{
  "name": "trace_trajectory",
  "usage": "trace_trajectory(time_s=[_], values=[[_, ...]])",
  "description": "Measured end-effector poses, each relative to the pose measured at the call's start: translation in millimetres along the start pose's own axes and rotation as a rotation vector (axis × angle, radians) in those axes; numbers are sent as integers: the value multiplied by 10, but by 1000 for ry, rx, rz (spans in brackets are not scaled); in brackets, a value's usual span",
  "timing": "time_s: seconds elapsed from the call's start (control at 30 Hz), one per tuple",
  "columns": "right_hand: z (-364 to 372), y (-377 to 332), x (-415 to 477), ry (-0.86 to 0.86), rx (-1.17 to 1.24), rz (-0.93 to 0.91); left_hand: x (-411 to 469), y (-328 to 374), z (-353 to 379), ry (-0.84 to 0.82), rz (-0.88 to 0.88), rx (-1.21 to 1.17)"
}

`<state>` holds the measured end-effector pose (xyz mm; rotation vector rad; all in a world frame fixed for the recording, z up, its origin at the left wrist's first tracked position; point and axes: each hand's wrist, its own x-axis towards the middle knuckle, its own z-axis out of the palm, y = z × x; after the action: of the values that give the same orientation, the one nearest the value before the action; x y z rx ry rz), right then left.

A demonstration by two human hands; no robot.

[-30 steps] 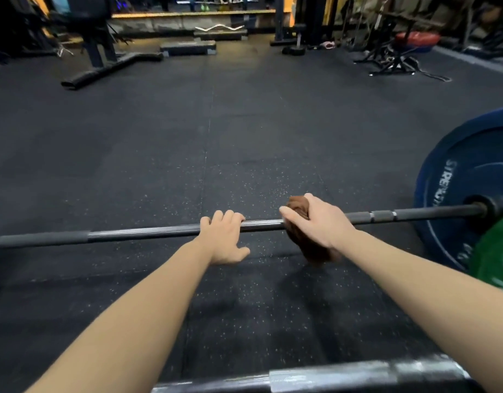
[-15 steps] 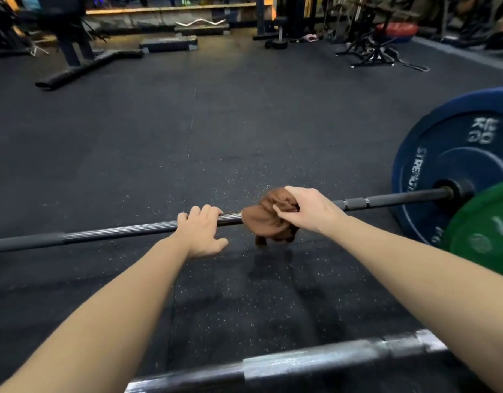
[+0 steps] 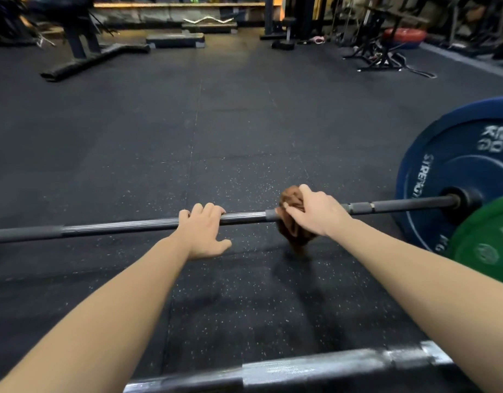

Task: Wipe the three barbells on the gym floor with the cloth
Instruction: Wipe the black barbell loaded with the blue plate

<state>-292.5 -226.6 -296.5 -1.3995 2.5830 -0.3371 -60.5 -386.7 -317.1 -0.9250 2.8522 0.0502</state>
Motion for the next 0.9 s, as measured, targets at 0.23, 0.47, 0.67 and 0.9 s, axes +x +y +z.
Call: trace_trajectory(time_s=[0.23,0.47,0.67,0.9], values=[[150,-170,-39,59,-32,-160,35,-10,30,-10,-20,46],[-89,265,-101,-55,152,-178,49,26,-37,-44,-64,-64],[-156,584,-156,40,131,-65,109,-59,-1,-44,-22,-14],[82,-18,-34,93,-101,-93,161,-86,-17,-61,-10,-4]])
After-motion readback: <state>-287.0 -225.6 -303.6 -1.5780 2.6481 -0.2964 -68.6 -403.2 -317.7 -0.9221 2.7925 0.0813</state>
